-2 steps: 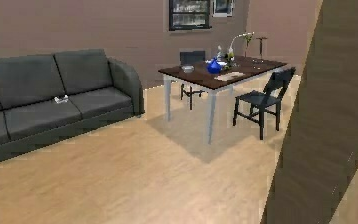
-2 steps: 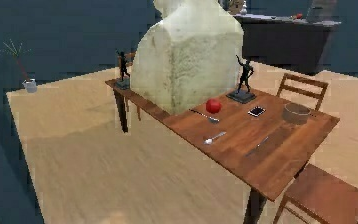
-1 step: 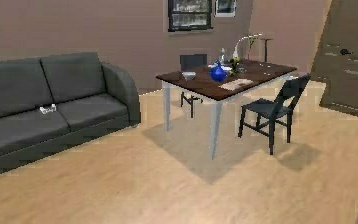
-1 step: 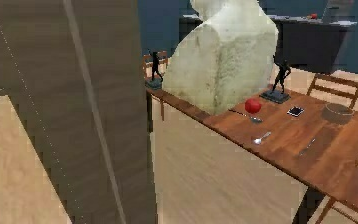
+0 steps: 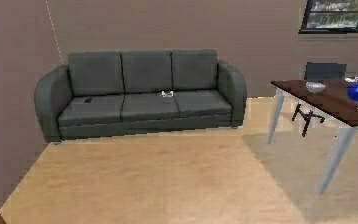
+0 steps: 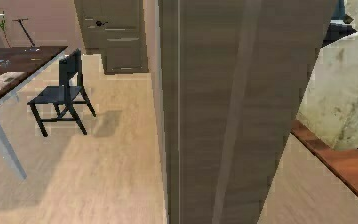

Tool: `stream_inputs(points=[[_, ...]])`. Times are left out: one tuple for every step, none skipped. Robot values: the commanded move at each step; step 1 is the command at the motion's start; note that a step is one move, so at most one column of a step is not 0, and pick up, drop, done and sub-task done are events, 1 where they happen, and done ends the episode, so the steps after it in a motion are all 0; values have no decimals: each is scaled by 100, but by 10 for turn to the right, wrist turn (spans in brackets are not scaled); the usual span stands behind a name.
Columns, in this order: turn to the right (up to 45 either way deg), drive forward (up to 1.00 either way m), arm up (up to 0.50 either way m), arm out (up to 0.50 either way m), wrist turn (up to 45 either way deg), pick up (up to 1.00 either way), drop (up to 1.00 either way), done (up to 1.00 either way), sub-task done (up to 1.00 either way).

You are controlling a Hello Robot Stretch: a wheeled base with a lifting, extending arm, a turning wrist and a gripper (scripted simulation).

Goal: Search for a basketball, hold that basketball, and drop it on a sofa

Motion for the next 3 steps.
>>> stream_inputs(points=[[0, 10, 0, 0, 0, 0, 0, 0, 0], [450, 0, 0, 0, 0, 0, 0, 0, 0], [270, 0, 0, 0, 0, 0, 0, 0, 0]])
